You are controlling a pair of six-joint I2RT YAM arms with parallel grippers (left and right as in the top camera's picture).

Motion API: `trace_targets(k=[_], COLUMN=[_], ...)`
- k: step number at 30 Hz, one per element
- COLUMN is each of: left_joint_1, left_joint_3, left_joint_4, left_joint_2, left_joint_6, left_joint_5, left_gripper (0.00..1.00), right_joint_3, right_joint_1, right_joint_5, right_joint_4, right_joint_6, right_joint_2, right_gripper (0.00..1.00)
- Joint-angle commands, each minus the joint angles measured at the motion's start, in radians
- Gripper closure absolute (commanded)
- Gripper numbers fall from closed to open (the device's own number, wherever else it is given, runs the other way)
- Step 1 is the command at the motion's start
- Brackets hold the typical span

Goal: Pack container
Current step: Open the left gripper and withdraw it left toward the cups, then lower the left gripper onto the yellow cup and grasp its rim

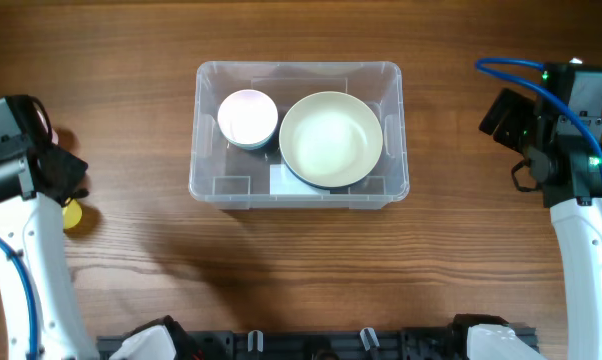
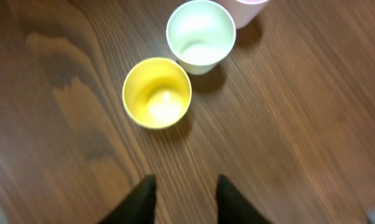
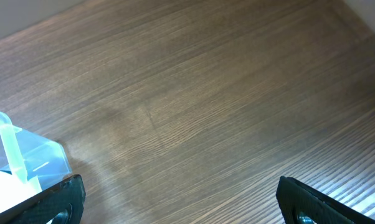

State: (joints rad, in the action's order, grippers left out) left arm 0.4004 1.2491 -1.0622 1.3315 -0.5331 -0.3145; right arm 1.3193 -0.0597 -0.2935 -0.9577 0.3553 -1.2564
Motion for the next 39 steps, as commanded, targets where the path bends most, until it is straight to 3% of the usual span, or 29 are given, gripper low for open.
trace_targets(k=[1, 6, 14, 20, 30, 39], left_joint_1=[0.025, 0.037, 0.037, 0.037, 0.037, 0.037], left_joint_3=[-0.039, -0.039, -0.039, -0.039, -0.039, -0.039], left_joint_4=[0.035, 0.059, 0.129, 0.162, 0.177, 0.204], left_joint_2=[0.103, 0.251, 0.372, 0.371, 0.371, 0.372], left_joint_6=[0.029, 0.112, 0.138, 0.138, 0.190, 0.206], left_joint_5=[-0.021, -0.028, -0.032, -0.032, -0.089, -0.105], left_gripper=[0.70, 0.80, 0.78, 0.72, 0.53, 0.53], right_joint_3=[0.012, 0.012, 0.012, 0.012, 0.012, 0.012], right_joint_1=[0.000, 0.000, 0.000, 0.000, 0.000, 0.000], right_joint_5=[-0.021, -0.021, -0.021, -0.021, -0.021, -0.021], right_joint_4=[0.000, 0.000, 0.000, 0.000, 0.000, 0.000], right_joint_6=[0.012, 0.011, 0.012, 0.011, 0.011, 0.012], right_joint_2=[0.002, 0.002, 0.002, 0.002, 0.002, 0.002], right_gripper=[0.00, 0.00, 0.00, 0.00, 0.00, 0.00])
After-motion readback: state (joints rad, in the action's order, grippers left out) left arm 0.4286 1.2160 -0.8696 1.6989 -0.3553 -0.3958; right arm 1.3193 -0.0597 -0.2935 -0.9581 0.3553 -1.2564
